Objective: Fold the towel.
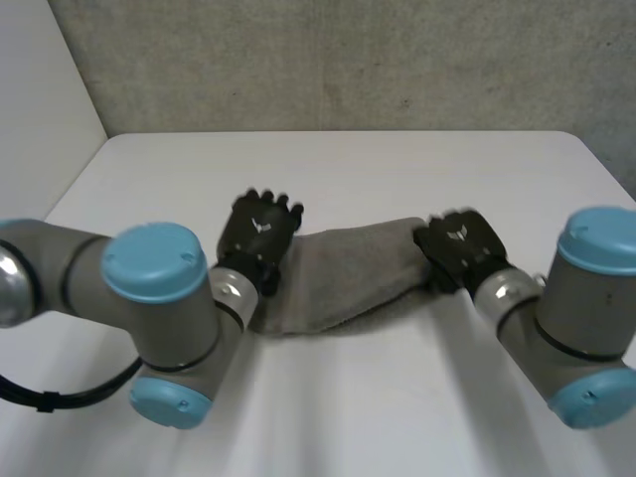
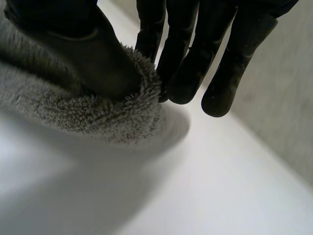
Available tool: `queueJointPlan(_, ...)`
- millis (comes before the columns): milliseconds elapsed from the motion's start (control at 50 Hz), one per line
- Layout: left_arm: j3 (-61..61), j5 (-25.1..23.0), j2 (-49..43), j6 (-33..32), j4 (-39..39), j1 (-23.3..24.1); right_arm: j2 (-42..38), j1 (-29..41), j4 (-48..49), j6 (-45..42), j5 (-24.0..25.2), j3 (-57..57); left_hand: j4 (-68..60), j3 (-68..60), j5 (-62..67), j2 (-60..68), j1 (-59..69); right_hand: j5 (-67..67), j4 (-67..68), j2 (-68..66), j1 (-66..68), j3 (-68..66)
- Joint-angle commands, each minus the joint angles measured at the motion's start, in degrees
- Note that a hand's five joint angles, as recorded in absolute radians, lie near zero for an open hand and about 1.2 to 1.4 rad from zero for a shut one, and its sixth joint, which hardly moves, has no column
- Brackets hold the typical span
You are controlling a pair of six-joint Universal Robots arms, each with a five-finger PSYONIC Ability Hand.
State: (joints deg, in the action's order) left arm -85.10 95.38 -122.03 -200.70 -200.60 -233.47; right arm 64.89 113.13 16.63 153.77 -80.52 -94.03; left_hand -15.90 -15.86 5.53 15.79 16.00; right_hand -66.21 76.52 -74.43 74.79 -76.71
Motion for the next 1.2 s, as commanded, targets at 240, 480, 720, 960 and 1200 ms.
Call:
queueJointPlan(240, -8.8, 5.0, 19.4, 0.6, -0.8, -12.3, -22.9, 24.9, -3.4, -12.2, 6.2, 28.5, -0.2, -0.2, 0.6, 0.3, 0.1, -3.8, 3.5, -5.6, 5.2, -3.3)
queueJointPlan(480, -6.8, 1.3, 18.7, 8.9, -0.8, -12.0, -3.1, 18.8, 3.2, 11.8, 5.6, 17.0, -0.2, -0.2, 0.6, 0.3, 0.1, 66.2, -66.5, 64.4, -64.8, 66.7)
queueJointPlan(720, -2.8, -7.1, 9.5, 21.2, -0.8, -7.0, 0.2, 7.8, -5.7, 27.5, 5.4, 14.5, -0.2, -0.2, 0.6, 0.3, 0.1, 66.2, -66.5, 64.4, -64.8, 66.7)
queueJointPlan(960, 1.5, -6.2, -6.1, 21.1, 2.0, -3.4, -17.5, 8.0, -11.9, 27.4, 4.8, 22.7, -0.5, -0.6, 0.9, 0.6, 0.4, 66.2, -66.5, 64.4, -64.8, 66.7)
queueJointPlan(1200, 4.1, -3.4, -3.9, 21.0, 7.4, -3.7, -13.6, 8.1, -12.4, 27.1, 0.6, 22.2, -0.5, -0.6, 0.9, 0.6, 0.4, 66.2, -66.5, 64.4, -64.8, 66.7)
